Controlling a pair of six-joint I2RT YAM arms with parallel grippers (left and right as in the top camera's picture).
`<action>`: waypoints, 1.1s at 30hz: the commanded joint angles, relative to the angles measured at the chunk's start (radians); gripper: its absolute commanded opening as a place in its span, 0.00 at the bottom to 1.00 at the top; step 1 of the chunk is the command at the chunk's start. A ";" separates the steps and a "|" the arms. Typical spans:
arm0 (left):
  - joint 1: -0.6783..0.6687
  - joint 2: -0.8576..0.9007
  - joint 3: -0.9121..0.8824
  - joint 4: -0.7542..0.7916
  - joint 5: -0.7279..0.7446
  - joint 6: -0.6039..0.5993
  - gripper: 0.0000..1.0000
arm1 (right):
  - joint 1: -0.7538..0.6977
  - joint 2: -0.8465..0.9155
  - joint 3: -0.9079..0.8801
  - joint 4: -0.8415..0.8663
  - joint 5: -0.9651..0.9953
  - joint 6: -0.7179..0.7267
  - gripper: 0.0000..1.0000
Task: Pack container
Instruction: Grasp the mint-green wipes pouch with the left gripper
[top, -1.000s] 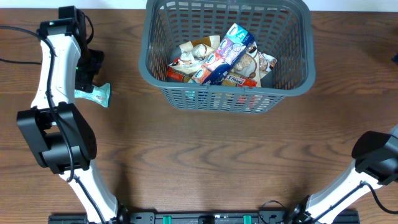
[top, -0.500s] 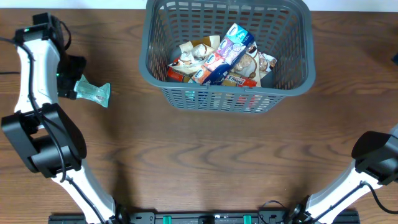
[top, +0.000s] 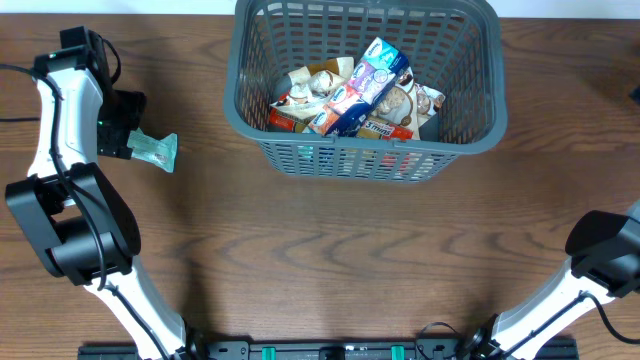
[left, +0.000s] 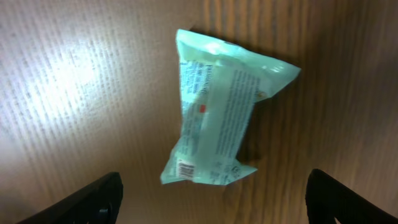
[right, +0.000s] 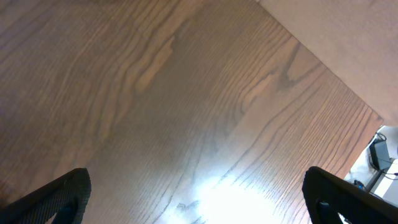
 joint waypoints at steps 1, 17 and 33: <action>0.000 0.010 -0.042 0.022 0.000 0.005 0.81 | -0.006 -0.013 -0.003 -0.001 0.004 0.013 0.99; 0.000 0.010 -0.249 0.202 0.016 0.018 0.81 | -0.006 -0.013 -0.003 -0.001 0.004 0.013 0.99; 0.001 0.010 -0.293 0.226 0.015 0.018 0.34 | -0.006 -0.013 -0.003 -0.001 0.004 0.014 0.99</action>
